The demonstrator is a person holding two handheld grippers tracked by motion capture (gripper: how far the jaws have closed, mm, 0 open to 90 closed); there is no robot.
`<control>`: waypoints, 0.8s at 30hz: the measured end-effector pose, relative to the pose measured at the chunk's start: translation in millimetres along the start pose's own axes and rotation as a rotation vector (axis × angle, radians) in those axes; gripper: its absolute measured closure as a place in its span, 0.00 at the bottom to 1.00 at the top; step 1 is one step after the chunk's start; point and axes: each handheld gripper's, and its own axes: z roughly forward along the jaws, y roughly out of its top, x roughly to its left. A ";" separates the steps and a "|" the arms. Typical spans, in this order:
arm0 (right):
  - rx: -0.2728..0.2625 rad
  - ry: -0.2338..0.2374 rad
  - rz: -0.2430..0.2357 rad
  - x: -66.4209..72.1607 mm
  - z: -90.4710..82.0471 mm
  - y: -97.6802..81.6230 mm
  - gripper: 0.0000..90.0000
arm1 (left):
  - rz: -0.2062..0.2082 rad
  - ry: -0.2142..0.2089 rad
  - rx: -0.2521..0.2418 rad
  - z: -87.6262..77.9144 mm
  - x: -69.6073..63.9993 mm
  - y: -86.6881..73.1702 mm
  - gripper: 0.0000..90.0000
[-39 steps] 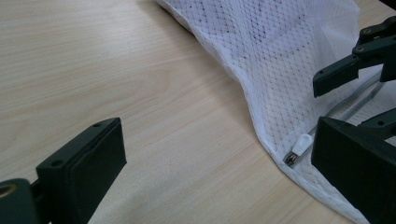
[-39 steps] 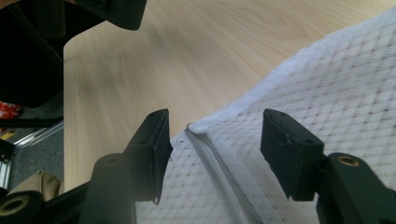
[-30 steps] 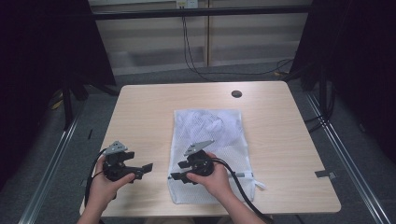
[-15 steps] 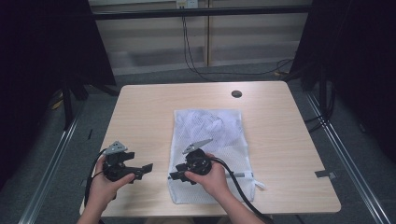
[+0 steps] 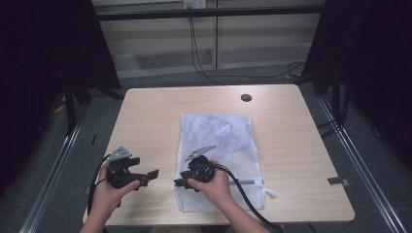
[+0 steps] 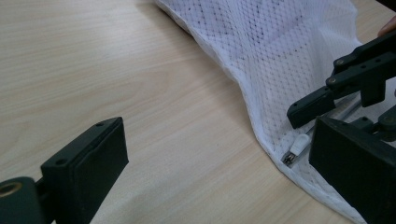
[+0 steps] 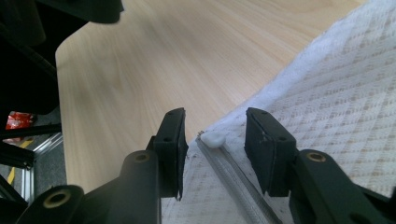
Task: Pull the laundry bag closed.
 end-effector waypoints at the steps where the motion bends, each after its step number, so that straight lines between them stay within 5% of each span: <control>1: 0.000 -0.002 -0.004 -0.5 1.1 -0.2 0.65 | -0.001 0.000 -0.001 -0.1 0.2 0.0 0.05; 24: 0.033 0.017 0.013 0.8 10.4 -2.3 0.81 | 0.006 -0.009 0.026 4.2 -2.5 -1.2 0.04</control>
